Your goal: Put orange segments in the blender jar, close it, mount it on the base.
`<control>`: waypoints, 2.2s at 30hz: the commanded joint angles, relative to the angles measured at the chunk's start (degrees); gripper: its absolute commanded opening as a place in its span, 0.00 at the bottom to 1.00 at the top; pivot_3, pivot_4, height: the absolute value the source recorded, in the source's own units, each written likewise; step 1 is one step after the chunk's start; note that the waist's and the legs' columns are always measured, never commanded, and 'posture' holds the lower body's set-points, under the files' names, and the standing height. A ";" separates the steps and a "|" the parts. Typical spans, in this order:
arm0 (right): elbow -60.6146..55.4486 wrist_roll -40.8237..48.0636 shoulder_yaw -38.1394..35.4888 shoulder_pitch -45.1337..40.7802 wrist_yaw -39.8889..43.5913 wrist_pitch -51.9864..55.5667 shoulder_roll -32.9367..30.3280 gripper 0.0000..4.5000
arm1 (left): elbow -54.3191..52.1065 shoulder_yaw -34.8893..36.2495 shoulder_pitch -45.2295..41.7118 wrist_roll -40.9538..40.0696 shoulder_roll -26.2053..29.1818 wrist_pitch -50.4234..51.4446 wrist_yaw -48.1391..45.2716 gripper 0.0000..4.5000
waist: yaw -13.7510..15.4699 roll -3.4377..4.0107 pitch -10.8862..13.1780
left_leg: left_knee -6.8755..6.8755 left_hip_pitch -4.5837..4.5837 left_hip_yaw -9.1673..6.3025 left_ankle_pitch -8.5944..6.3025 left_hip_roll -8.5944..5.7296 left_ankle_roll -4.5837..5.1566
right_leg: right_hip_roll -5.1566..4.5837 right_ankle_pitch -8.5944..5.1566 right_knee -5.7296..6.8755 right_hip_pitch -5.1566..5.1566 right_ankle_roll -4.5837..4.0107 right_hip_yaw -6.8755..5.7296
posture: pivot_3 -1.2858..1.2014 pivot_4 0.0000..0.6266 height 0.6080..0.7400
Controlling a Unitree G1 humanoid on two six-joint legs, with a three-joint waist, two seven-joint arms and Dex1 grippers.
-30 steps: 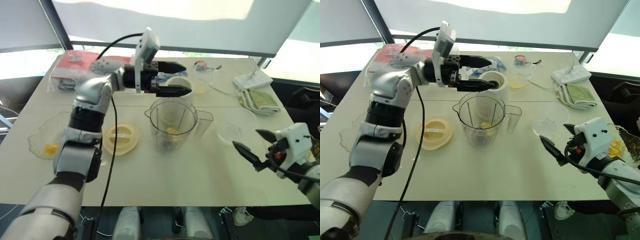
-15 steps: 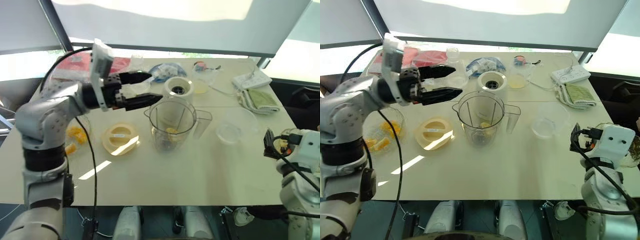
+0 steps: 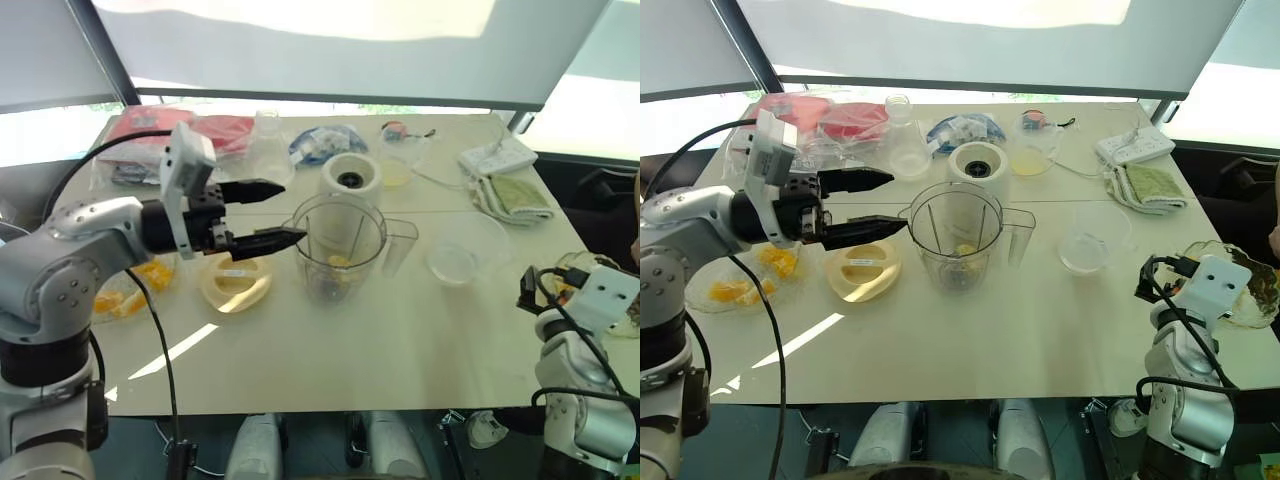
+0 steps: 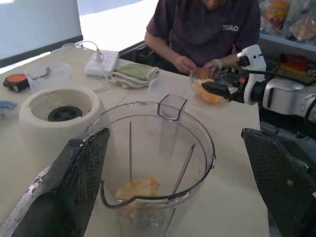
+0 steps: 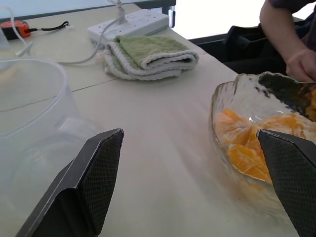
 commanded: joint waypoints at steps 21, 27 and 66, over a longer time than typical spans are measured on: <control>8.83 -0.58 4.06 -2.91 7.59 -3.11 -2.88 1.00 | -2.38 -2.83 2.51 0.33 5.40 -5.12 -1.72 0.99 | -0.08 0.15 0.07 | 0.00 -0.02 0.01 0.00 0.00 0.00 | 0.00 -0.07 -0.03 -0.02 -0.12 0.00 | 0.52 0.24 1.00; 17.87 -1.91 3.99 -7.18 8.73 -7.79 -5.21 1.00 | -3.01 -2.88 2.39 -0.02 5.45 -4.90 -1.13 0.99 | -0.13 0.17 0.08 | 0.00 -0.02 0.01 0.00 0.00 0.00 | 0.01 -0.05 -0.03 -0.02 -0.08 0.00 | 0.52 0.24 1.00; 48.30 -7.08 7.26 -22.62 9.20 -26.79 -10.04 0.13 | -4.93 -3.58 2.06 -1.90 6.17 -3.21 3.32 1.00 | -0.98 0.24 0.13 | -0.01 -0.03 0.02 0.01 0.00 -0.02 | 0.01 0.01 -0.03 -0.02 0.02 0.01 | 0.52 0.24 1.00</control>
